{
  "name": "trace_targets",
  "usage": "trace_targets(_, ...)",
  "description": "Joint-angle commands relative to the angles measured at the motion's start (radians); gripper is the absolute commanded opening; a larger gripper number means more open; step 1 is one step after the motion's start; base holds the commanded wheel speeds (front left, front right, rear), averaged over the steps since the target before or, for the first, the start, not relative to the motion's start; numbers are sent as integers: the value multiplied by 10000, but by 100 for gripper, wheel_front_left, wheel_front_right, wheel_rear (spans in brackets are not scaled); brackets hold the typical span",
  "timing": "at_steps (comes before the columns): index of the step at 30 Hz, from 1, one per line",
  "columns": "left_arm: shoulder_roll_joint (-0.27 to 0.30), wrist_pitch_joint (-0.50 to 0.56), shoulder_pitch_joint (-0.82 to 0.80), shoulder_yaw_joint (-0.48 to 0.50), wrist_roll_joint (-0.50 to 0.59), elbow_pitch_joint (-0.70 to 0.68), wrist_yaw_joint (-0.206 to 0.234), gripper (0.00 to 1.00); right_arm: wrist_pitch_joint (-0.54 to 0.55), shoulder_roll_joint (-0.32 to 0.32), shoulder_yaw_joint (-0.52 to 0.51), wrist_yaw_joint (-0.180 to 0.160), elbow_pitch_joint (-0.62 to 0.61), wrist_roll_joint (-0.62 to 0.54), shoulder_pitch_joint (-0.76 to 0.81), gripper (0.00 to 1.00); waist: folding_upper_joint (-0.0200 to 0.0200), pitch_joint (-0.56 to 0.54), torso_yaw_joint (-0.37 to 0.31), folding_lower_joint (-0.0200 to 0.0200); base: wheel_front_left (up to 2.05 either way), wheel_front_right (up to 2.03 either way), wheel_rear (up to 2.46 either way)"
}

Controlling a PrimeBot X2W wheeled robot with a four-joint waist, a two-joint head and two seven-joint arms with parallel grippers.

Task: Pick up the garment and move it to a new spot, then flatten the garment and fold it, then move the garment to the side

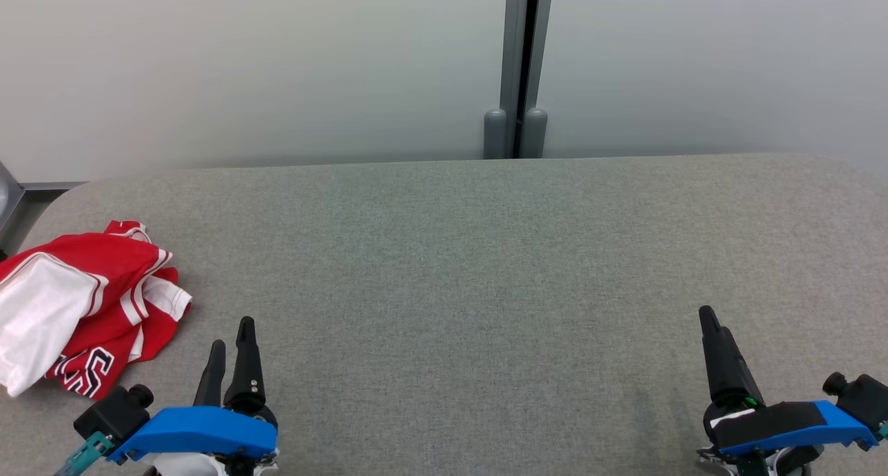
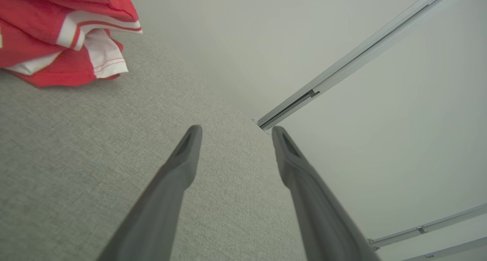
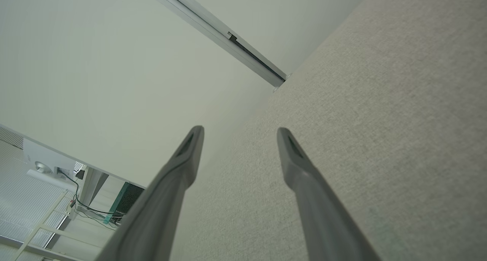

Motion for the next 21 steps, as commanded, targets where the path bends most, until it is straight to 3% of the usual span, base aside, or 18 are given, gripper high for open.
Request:
trace_targets(1, 102, -124, -241, -74, 374, -103, 47, 100, -125, -70, 38, 24, -95, -341, -17, 100, 0, -2, 6, 0, 0, 0, 0)
trace_targets(21, 149, -699, -212, -499, 2741, -22, 132, 100, -703, -83, 249, 27, 21, -2355, 47, 100, 0, -19, 61, 0, 0, 0, 0)
